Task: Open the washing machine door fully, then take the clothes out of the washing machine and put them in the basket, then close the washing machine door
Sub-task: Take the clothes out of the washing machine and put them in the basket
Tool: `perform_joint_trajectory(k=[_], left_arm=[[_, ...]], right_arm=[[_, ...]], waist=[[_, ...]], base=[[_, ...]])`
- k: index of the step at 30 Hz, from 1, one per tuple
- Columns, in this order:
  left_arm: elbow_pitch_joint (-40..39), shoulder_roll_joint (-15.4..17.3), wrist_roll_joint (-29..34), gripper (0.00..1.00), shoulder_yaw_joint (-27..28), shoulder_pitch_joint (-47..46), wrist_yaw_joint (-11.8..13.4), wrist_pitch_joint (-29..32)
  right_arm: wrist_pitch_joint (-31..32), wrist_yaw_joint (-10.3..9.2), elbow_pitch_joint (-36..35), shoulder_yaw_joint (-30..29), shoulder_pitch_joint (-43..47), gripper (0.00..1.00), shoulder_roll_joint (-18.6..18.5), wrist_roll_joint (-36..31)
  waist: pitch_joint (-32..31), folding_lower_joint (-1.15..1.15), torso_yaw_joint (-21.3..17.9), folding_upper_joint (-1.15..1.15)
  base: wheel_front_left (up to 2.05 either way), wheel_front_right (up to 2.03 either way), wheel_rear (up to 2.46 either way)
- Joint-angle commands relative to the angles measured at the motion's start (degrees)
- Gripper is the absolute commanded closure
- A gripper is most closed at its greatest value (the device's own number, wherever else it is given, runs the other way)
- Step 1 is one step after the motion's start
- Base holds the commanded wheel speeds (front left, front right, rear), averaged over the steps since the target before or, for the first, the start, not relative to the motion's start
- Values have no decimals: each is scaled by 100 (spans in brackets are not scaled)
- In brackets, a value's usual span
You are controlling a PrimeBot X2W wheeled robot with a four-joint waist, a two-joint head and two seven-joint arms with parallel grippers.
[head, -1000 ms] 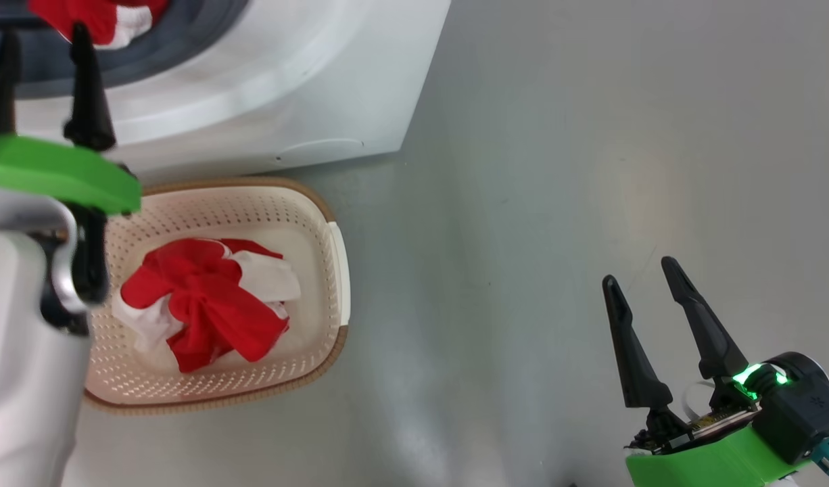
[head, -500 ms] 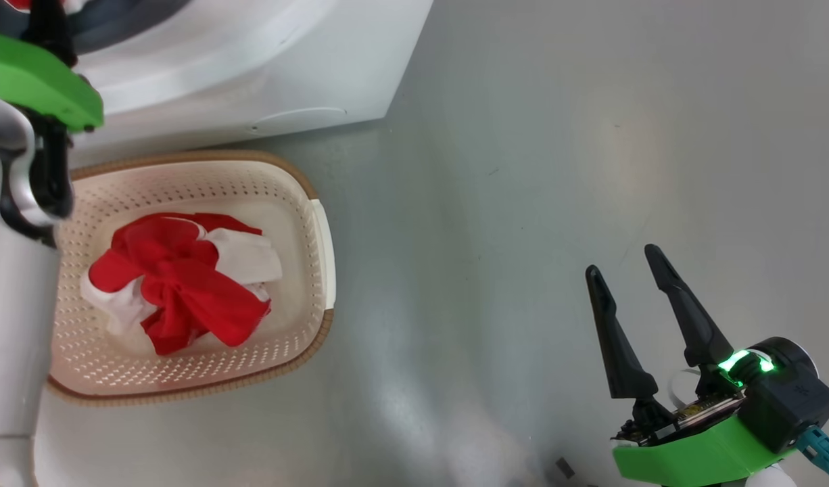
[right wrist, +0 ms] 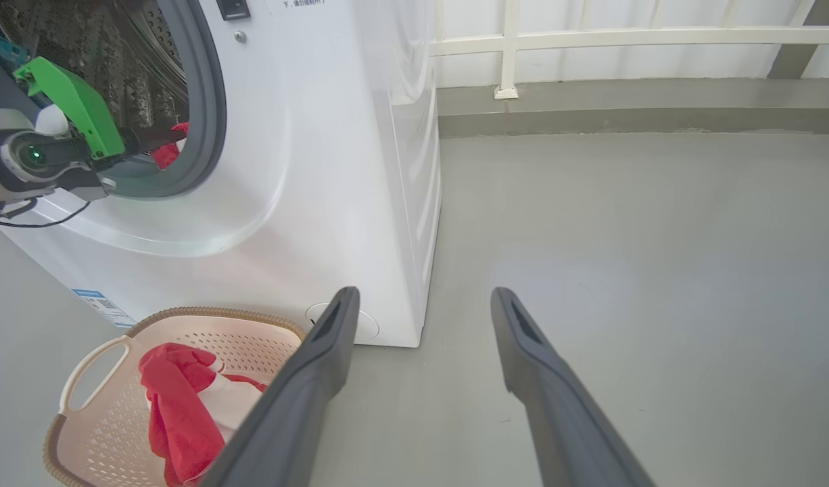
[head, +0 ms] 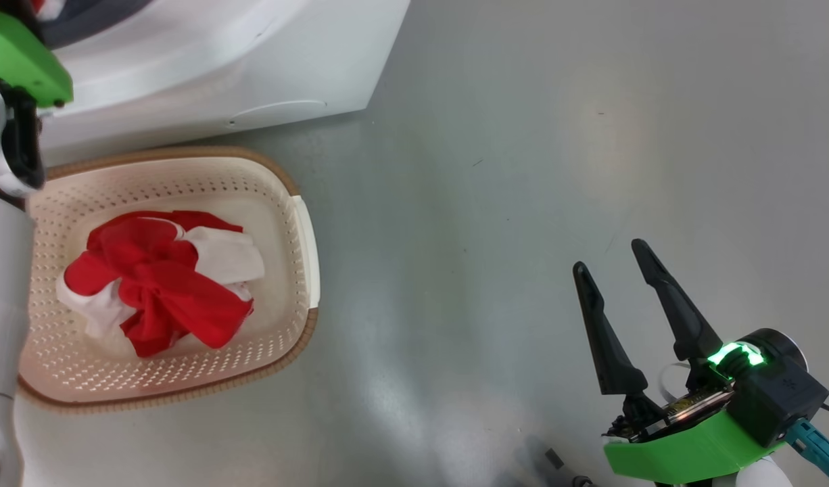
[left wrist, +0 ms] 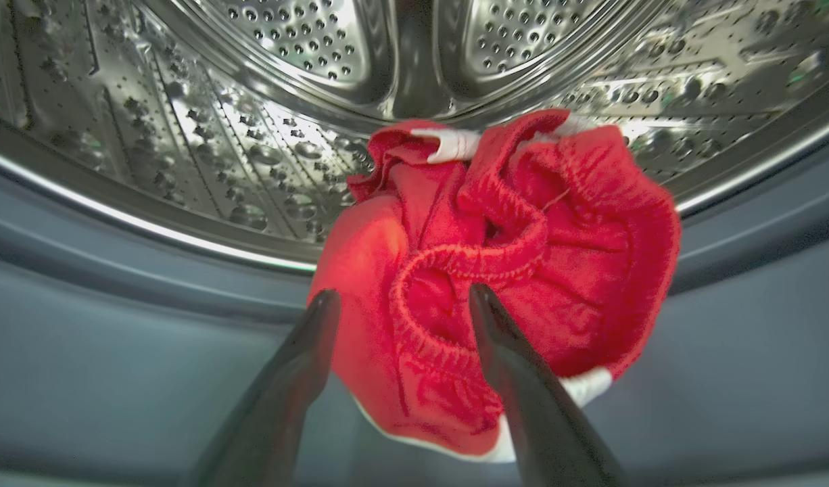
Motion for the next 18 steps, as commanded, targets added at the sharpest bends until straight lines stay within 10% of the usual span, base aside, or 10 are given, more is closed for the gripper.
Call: perform_joint_trajectory(k=[1,11,12,14,18], left_arm=[[99,268,124,0,26,-152,106,123],[581,231,211,0,-173,-344,162,445],[593,227,209,8,-184,-357,148,444],[599,214,202,100,-200,-372,114,411],[533,185,149,100,-209,-316,-8,229]], right_arm=[[14,9,-98,156,-30,0,-67,18],[6,9,-79,179,-27,0,-70,37],[6,9,-78,181,-30,0,-69,35],[6,9,-80,186,-36,0,-69,32],[10,9,-89,169,-19,0,-74,21]], waist=[[-2,0,-32,0],[-6,0,-17,0],[-7,0,-8,0],[-16,0,13,0],[-45,0,71,0]], base=[[0,0,0],[0,0,0],[0,0,0],[0,0,0],[0,0,0]])
